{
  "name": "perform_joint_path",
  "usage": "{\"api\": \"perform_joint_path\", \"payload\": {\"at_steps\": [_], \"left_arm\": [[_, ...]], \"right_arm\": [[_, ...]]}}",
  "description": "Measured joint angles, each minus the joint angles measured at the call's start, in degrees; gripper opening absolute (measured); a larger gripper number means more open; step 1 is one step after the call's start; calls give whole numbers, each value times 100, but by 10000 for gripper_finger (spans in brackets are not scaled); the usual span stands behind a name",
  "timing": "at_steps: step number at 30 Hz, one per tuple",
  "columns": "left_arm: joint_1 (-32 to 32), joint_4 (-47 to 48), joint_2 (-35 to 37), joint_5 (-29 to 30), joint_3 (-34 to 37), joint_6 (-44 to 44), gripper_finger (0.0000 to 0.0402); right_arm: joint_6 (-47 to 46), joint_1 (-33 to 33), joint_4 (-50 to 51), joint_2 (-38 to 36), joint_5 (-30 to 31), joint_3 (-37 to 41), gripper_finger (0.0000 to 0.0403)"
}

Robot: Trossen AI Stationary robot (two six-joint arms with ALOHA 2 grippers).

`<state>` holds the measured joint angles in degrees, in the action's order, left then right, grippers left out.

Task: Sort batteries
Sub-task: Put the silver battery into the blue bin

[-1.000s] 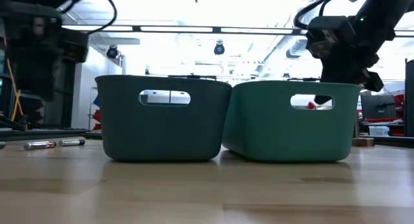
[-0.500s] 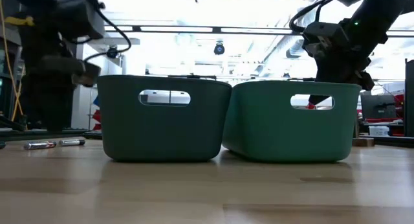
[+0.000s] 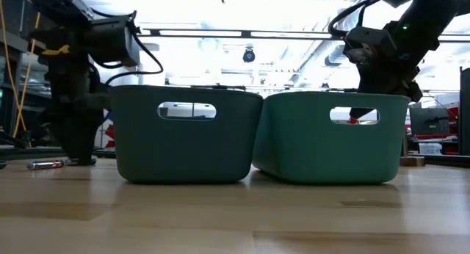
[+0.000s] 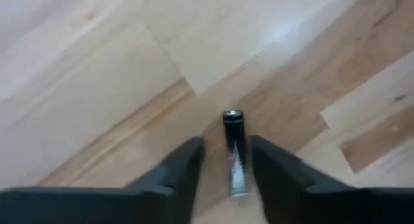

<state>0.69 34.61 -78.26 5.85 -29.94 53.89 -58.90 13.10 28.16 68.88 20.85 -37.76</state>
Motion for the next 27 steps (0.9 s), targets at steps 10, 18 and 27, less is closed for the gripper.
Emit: {"api": "perform_joint_path", "payload": {"at_steps": [10, 18, 27], "left_arm": [[3, 427, 977, 574, -1212, -738, 8], [-515, -898, 972, 193, -2206, -2233, 7], [-1103, -1023, 12, -541, -2257, -2025, 95]], "right_arm": [[-23, 4, -8, -26, 1, 0, 0], [34, 0, -15, -245, 21, 0, 0], [103, 0, -13, -290, -23, 0, 0]]}}
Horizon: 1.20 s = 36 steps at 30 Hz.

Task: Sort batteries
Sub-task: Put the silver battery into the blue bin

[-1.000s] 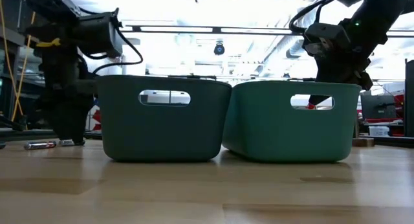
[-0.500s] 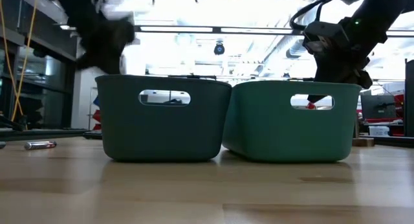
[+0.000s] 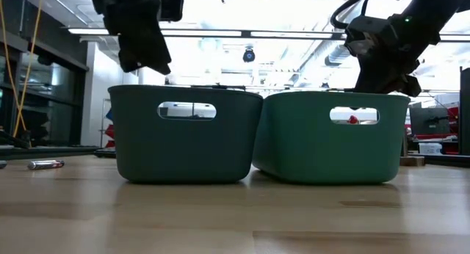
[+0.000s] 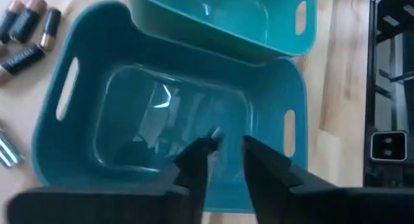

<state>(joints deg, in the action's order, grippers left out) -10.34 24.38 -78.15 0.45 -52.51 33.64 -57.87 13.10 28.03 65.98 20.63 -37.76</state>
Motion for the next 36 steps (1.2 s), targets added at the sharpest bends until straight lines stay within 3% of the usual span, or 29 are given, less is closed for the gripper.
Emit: {"api": "perform_joint_path", "payload": {"at_steps": [6, 12, 16, 19, 22, 30, 36], "left_arm": [[-130, 527, 394, -58, -12, 1002, 158], [-881, 2971, 487, 57, -2, 2576, 170], [-1136, 3727, 200, 556, 11, 3605, 168], [-1053, 3732, -109, 1032, 9, 3958, 168], [-790, 3744, -510, 1074, 9, 4099, 168], [-143, 3544, -1366, 676, 63, 3581, 168], [-192, 2625, -1065, 271, 698, 3836, 168]], "right_arm": [[236, 0, 0, -3, -151, 0, 0], [244, 0, -79, -3, -217, 0, 0], [80, 0, -190, -3, -218, 0, 0], [69, 0, -306, -3, -219, 0, 0], [-32, 0, -399, -3, -219, 0, 0], [-66, 0, -669, -3, -153, 0, 0], [-226, 0, -673, -3, -152, 0, 0]]}}
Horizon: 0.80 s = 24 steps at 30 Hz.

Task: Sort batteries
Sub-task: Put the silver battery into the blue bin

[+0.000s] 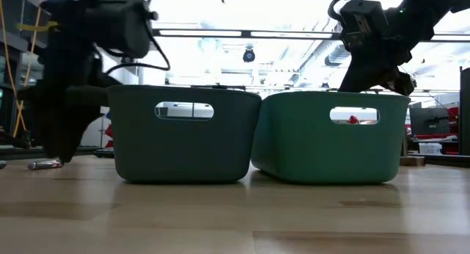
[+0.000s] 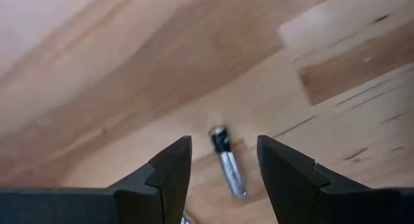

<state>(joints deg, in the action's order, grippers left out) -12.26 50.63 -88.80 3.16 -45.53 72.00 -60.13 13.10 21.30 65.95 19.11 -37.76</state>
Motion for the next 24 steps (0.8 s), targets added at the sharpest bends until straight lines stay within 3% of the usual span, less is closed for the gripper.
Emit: {"api": "perform_joint_path", "payload": {"at_steps": [6, 10, 14, 17, 21, 24], "left_arm": [[-134, -698, 677, -60, 701, 788, 168], [-161, -1351, 792, -313, 1176, 1069, 168], [-213, -1426, 781, -254, 1286, 1115, 161], [-192, -1406, 842, -239, 1267, 815, 121], [-191, -1348, 895, -60, 1001, 567, 21], [-185, -1032, 1167, 81, 633, 337, 22]], "right_arm": [[-37, 0, 1, 0, 100, 0, 0], [-44, 0, -6, 0, 272, 0, 0], [-43, 0, -53, -2, 309, -2, 0], [-32, -9, -72, 0, 330, -2, 0], [-30, -67, -72, 0, 342, -2, 0], [-29, -87, -68, 0, 344, -2, 0]]}}
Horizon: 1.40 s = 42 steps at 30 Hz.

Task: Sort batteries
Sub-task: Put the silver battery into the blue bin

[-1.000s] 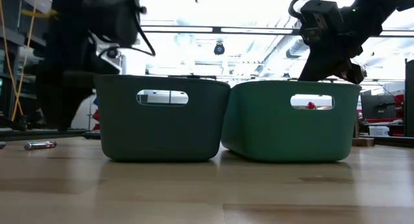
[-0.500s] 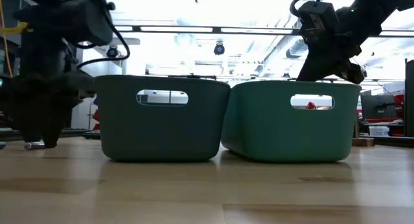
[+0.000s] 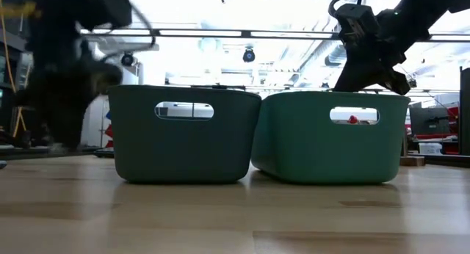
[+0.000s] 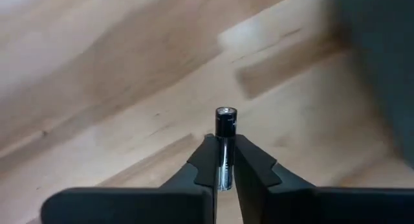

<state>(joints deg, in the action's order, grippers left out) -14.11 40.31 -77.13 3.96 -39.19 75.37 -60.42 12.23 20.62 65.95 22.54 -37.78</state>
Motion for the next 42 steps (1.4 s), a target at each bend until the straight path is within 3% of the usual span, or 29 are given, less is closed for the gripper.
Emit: {"api": "perform_joint_path", "payload": {"at_steps": [4, 8, 13, 17, 21, 26, 29, 32, 36, 42], "left_arm": [[-4, 458, 433, 483, -685, -548, 11], [-2, -137, 691, 1020, -1182, -1460, 6], [21, -1398, 269, 527, -1202, -2584, 31], [112, -1230, -63, 67, -1192, -2759, 84], [215, -510, 165, -342, -1196, -2714, 136], [-270, 1091, 797, 235, -1201, -1593, 172], [-1016, 2080, 1012, 821, -1201, -170, 178], [-1750, 2666, 983, 836, -1147, 1225, 179], [-2256, 2487, 893, 655, -730, 2354, 179], [-2195, 1505, 884, 444, 167, 3447, 180]], "right_arm": [[-3, 0, 1, 0, 0, 0, 0], [-11, -5, -11, 0, 0, 0, 0], [-13, -101, -39, 0, 0, 0, 0], [-14, -138, -76, 0, -36, 0, 0], [-7, -138, -80, 0, -55, 0, 0], [-13, -138, -79, 0, -46, 0, 0], [-13, -138, -81, 0, -46, 0, 0], [-13, -138, -79, 0, -46, 0, 0], [-13, -138, -81, 0, 49, 0, 0], [-13, -224, -79, 0, 120, 0, 0]]}}
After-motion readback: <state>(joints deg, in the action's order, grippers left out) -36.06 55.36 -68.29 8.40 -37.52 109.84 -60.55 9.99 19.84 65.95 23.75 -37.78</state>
